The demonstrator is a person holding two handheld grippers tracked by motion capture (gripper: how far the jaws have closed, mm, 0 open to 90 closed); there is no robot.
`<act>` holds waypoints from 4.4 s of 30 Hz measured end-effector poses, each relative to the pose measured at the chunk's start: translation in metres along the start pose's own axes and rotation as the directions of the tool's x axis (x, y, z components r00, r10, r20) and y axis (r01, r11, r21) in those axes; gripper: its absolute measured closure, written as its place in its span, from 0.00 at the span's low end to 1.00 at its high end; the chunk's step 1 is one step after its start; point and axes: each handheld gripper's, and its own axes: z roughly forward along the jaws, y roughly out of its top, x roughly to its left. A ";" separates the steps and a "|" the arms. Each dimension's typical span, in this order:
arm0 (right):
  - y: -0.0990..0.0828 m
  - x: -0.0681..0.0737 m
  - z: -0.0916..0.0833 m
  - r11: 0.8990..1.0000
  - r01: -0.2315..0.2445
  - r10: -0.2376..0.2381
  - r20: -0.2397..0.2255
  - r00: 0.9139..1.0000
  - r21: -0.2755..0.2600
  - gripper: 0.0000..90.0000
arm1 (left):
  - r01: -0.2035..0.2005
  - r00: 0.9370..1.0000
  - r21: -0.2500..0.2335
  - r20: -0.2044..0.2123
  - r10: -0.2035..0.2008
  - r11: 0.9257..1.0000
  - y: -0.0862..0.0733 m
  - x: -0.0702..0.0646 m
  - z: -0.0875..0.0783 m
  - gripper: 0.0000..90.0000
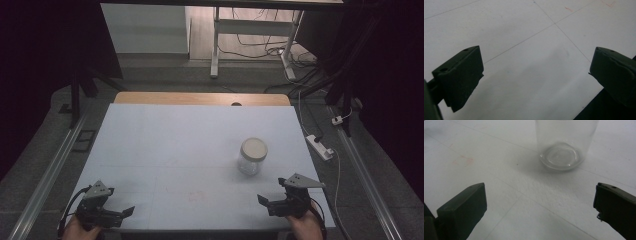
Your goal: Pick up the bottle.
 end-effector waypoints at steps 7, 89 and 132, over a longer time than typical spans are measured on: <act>0.005 0.001 0.007 1.000 -0.007 0.007 -0.009 1.000 0.012 0.00 | 0.002 1.000 0.003 0.006 -0.002 1.000 0.000 0.001 0.000 0.00; 0.066 -0.031 0.105 0.998 0.062 -0.065 0.080 0.995 0.030 0.06 | 0.010 1.000 0.024 0.025 -0.011 1.000 0.001 0.003 0.002 0.00; 0.079 0.012 0.102 0.992 0.127 -0.127 -0.038 0.991 -0.004 0.06 | 0.001 1.000 0.036 0.030 -0.002 0.999 0.002 0.002 0.004 0.01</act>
